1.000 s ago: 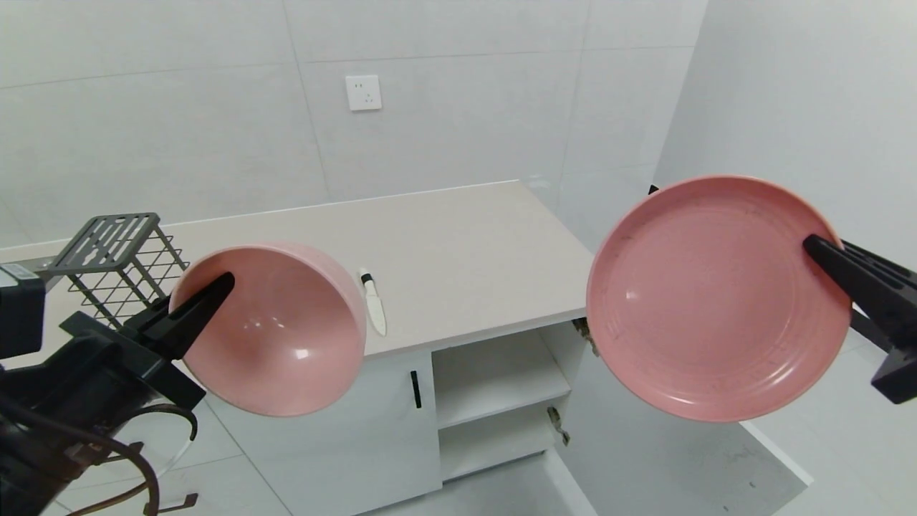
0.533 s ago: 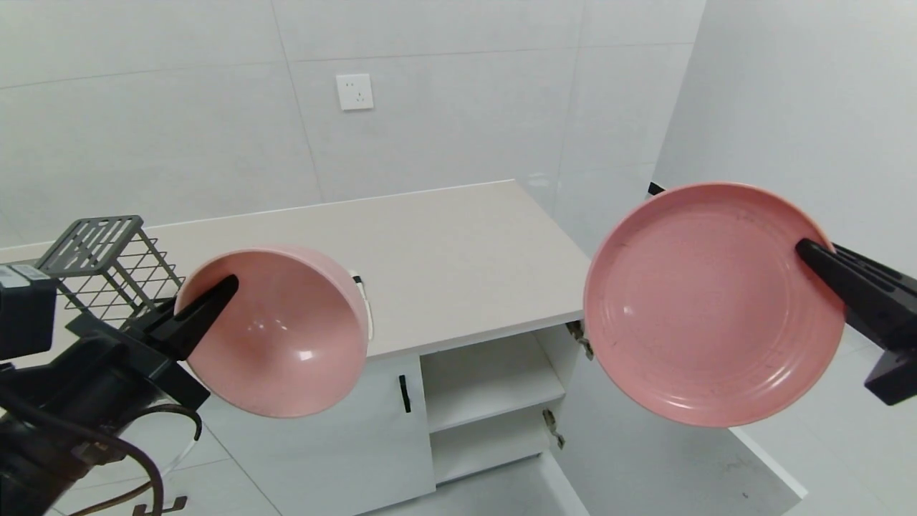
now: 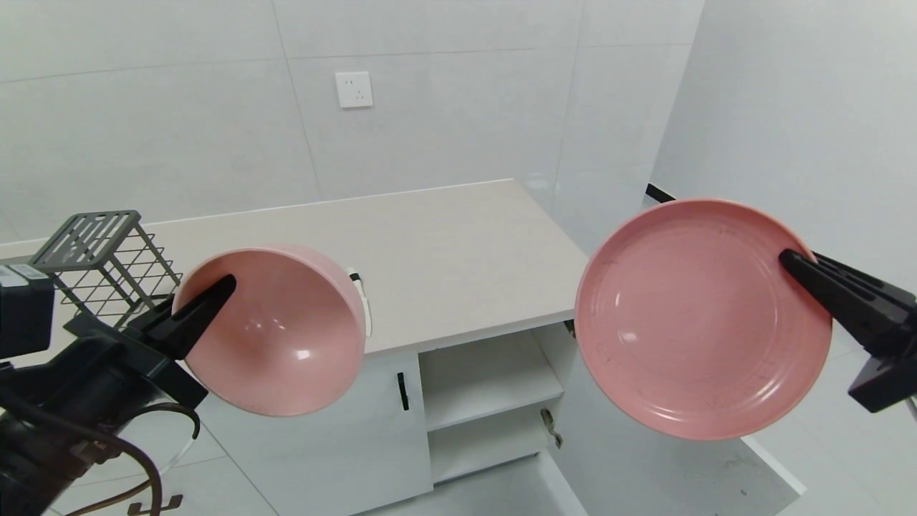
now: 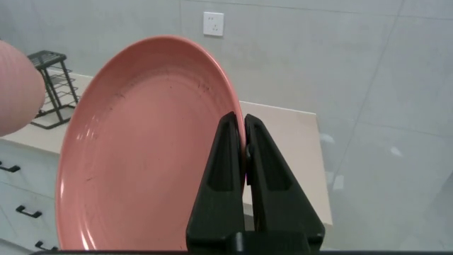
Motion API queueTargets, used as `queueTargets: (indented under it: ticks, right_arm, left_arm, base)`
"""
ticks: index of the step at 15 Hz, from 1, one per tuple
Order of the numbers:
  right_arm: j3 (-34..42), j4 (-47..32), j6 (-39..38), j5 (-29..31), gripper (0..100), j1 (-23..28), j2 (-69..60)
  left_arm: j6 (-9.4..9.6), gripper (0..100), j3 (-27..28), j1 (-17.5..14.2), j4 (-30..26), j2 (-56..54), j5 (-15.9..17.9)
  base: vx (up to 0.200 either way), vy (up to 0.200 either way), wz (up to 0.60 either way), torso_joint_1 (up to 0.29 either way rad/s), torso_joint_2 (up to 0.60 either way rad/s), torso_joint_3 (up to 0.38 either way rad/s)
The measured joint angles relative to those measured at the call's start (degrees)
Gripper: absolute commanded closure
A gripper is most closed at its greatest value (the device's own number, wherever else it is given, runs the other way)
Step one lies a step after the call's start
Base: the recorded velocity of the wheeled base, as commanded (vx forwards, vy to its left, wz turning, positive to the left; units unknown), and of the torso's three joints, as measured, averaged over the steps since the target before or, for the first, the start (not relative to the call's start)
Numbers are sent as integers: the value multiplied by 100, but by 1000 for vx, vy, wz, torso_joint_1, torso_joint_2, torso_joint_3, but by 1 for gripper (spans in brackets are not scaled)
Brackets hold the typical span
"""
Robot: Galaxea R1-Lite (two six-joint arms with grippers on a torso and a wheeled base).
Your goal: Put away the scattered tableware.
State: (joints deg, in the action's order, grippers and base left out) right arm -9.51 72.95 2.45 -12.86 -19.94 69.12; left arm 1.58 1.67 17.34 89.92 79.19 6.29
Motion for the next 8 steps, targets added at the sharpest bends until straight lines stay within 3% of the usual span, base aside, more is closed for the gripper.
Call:
queueTargets:
  ticks: [8]
  right_arm:
    - [48,0,74,0,100,0,41]
  left_arm:
    - [7,100,-44,-4,0,-6,11]
  base:
    - [0,0,0,-174,337,172]
